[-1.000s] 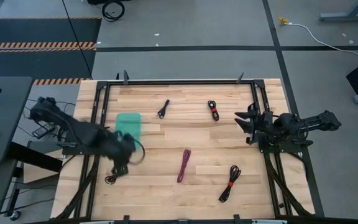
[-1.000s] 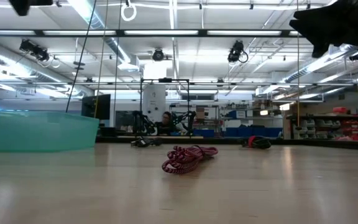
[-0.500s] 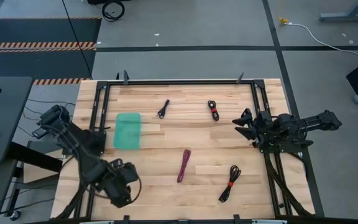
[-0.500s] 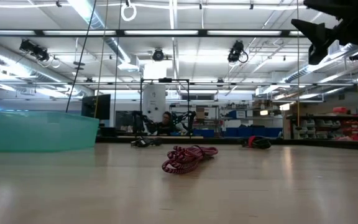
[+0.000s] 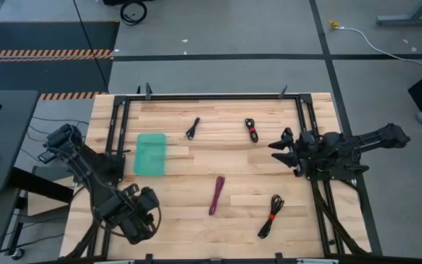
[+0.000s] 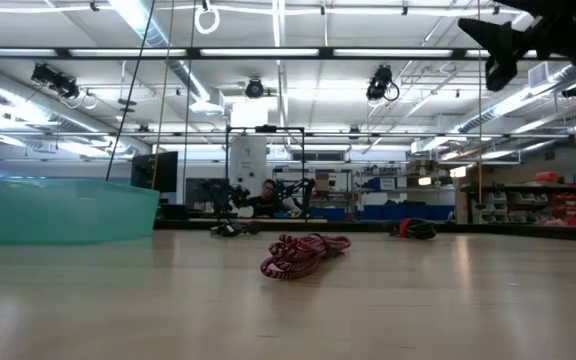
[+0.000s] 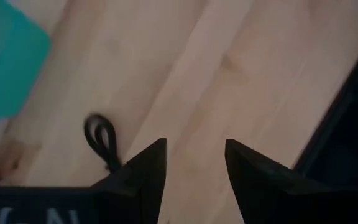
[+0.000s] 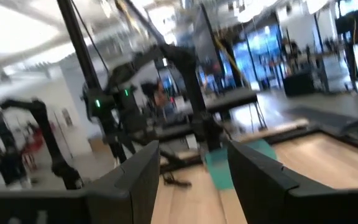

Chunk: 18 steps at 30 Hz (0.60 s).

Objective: Pick and place USB-C Cables
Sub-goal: Put the black USB cable into the green bin

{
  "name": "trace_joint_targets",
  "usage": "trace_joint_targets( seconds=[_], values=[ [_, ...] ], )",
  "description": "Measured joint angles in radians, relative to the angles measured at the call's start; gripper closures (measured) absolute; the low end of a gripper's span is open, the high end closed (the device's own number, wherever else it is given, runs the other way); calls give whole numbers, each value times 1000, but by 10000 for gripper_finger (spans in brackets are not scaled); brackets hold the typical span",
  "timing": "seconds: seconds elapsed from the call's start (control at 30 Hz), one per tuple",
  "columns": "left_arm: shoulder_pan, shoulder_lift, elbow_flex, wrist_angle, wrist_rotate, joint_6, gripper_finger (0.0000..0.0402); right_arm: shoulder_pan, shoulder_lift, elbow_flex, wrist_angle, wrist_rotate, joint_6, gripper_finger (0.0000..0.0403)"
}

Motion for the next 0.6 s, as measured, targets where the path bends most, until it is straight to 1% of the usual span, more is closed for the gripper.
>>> trace_joint_targets(
  seconds=[0.1,0.17,0.23,0.27,0.33,0.37,0.4,0.47,0.53,0.6],
  values=[
    [19,0,0,4,-12,18,230,20,141,152,-128,24,-36,209],
    [31,0,0,8,-13,37,230,30,240,281,-254,85,-77,209],
    [40,0,0,7,-15,52,230,29,347,432,-469,190,-110,209],
    [45,0,0,8,-19,60,230,19,402,504,-596,259,-112,209],
    [50,0,0,9,-39,70,230,-23,518,640,-853,393,-89,209],
    [49,0,0,9,-57,80,230,-54,574,695,-965,432,-57,209],
    [49,0,0,9,-78,89,230,-96,627,750,-1073,450,-13,209],
    [51,0,0,12,-131,119,230,-188,719,830,-1208,423,71,209],
    [53,0,0,12,-183,149,230,-279,801,877,-1286,333,120,209],
    [61,0,0,17,-236,185,230,-363,873,900,-1295,232,129,209]
  ],
)
